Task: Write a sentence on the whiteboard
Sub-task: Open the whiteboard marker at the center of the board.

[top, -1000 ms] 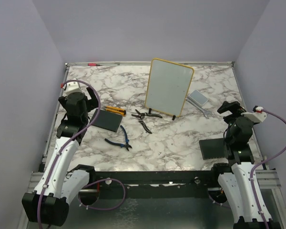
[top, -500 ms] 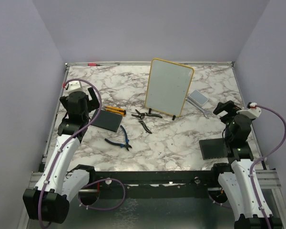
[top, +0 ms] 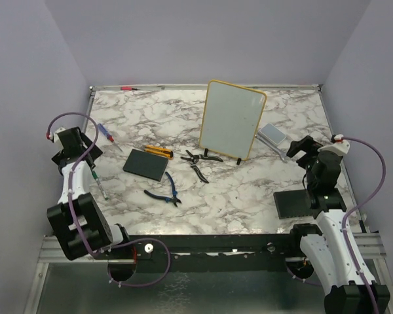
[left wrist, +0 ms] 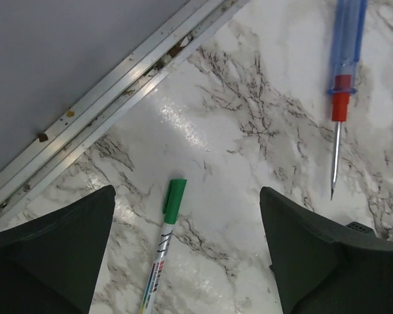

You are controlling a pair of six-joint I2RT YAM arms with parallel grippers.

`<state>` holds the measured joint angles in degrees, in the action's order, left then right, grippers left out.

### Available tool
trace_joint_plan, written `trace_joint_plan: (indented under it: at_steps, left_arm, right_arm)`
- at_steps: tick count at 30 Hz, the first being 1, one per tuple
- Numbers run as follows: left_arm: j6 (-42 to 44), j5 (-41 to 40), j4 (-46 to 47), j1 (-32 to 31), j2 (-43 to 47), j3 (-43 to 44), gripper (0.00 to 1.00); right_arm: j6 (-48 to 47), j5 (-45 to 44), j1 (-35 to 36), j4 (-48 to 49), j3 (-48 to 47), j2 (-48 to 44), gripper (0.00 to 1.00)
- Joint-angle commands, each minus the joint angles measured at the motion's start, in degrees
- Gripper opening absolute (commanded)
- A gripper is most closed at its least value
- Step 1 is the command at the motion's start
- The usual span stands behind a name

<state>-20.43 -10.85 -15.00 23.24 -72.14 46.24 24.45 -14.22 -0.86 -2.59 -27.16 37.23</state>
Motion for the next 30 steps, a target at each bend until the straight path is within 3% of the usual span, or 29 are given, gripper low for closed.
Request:
trace_joint_plan:
  at_steps: [1, 10, 15, 30]
  left_arm:
    - [-0.51, 3.41, -1.33, 1.1, -6.91, 0.55, 0.88]
    - [-0.16, 4.0, -2.52, 1.35, -15.07, 1.5, 0.71]
    - [1.1, 2.08, -3.46, 1.48, -17.42, 2.41, 0.55]
    - [1.61, 1.26, -4.14, 2.85, -21.52, 3.04, 0.38]
  right_arm:
    - [-0.37, 3.39, -0.19, 1.77, -2.3, 1.42, 0.97]
    - [0.49, 1.46, -0.19, -0.13, -2.06, -1.09, 0.97]
    - [0.58, 1.35, -0.19, -0.05, -1.93, -1.23, 0.97]
    - [0.6, 1.7, -0.19, -0.05, -2.1, -0.51, 0.97]
